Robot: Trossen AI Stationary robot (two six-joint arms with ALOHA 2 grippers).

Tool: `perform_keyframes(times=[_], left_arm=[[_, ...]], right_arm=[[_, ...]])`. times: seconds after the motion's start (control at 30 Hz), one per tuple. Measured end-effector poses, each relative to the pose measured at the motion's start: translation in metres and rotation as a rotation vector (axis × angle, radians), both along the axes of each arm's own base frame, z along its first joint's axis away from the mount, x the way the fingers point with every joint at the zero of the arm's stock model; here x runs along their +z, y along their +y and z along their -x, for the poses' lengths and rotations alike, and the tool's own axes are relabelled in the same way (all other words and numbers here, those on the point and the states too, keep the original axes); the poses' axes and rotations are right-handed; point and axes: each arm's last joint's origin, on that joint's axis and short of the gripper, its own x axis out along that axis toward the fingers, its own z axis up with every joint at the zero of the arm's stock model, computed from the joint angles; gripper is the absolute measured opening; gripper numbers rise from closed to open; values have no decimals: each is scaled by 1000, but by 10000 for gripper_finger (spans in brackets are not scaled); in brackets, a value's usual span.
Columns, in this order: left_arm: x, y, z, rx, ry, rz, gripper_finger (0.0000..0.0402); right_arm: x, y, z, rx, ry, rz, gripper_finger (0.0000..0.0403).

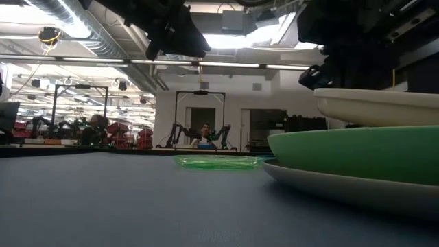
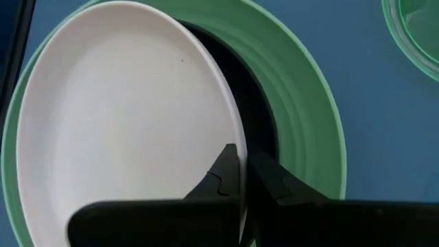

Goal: Stack plastic plates
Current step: Stack the white plate on top of the black plate

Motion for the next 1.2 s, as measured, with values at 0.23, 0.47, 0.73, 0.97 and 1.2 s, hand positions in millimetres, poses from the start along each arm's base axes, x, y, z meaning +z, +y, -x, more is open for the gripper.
perform_keyframes(times=[0.23, 0.47, 0.73, 0.97, 1.2], left_arm=[[-1, 0, 0, 0, 7, -1, 103], [-1, 0, 0, 0, 9, -1, 103], [-1, 0, 0, 0, 9, 0, 103], [-1, 0, 0, 0, 9, 0, 103], [-1, 0, 1, 0, 14, -1, 103]], right_arm=[[0, 0, 0, -1, 1, 0, 1], [0, 0, 0, -1, 1, 1, 6], [0, 0, 0, -1, 1, 2, 81], [0, 0, 0, -1, 1, 1, 104], [0, 0, 1, 10, 13, -18, 105]])
